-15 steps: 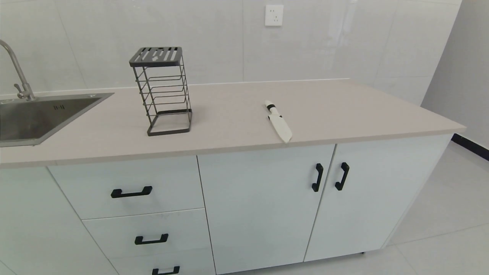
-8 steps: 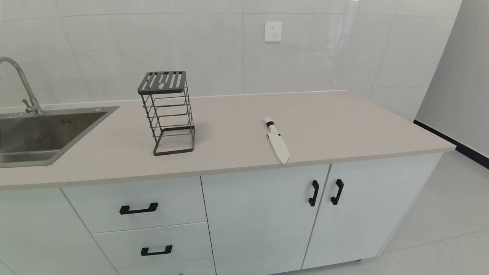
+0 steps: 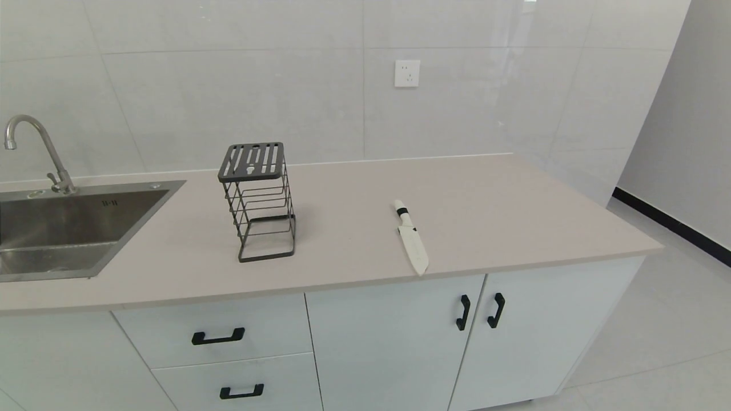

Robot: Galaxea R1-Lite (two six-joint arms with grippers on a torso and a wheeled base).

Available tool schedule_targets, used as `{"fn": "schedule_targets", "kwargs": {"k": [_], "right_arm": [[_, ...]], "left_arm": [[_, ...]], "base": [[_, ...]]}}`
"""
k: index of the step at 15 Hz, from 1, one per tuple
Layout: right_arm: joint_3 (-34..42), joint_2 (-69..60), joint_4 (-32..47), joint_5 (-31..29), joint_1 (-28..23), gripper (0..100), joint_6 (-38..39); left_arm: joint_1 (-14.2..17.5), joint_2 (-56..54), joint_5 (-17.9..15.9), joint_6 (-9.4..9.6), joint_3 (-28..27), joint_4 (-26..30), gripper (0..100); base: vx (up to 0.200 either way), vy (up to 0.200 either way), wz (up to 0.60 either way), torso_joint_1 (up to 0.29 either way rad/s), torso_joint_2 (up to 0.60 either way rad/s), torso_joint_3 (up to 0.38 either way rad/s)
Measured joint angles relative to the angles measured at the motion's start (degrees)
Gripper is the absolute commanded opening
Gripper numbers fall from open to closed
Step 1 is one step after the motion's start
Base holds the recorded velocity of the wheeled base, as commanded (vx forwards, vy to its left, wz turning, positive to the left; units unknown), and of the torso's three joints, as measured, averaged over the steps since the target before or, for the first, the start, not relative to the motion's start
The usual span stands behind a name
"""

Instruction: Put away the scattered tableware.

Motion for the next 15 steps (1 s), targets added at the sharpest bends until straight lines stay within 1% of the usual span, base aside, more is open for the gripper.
{"fn": "schedule_targets", "kwargs": {"k": [2, 4, 7, 12, 15], "right_arm": [[0.0, 0.0, 0.0, 0.0, 0.0, 0, 0.0], [0.0, 0.0, 0.0, 0.0, 0.0, 0, -0.1], [0.0, 0.0, 0.0, 0.0, 0.0, 0, -1.3], [0.0, 0.0, 0.2, 0.1, 0.0, 0, -1.6], [0.0, 0.0, 0.1, 0.1, 0.0, 0, -1.5]], "left_arm": [[0.0, 0.0, 0.0, 0.02, 0.0, -0.1, 100], [0.0, 0.0, 0.0, 0.04, 0.0, 0.0, 100], [0.0, 0.0, 0.0, 0.04, 0.0, 0.0, 100], [0.0, 0.0, 0.0, 0.04, 0.0, 0.0, 100], [0.0, 0.0, 0.0, 0.17, 0.0, 0.0, 100]], "base": [[0.000, 0.000, 0.00, 0.193, -0.41, -0.219], [0.000, 0.000, 0.00, 0.066, -0.13, -0.073], [0.000, 0.000, 0.60, 0.017, -0.04, -0.015], [0.000, 0.000, 0.00, 0.000, 0.00, 0.000], [0.000, -0.200, 0.00, 0.002, 0.00, 0.001]]}}
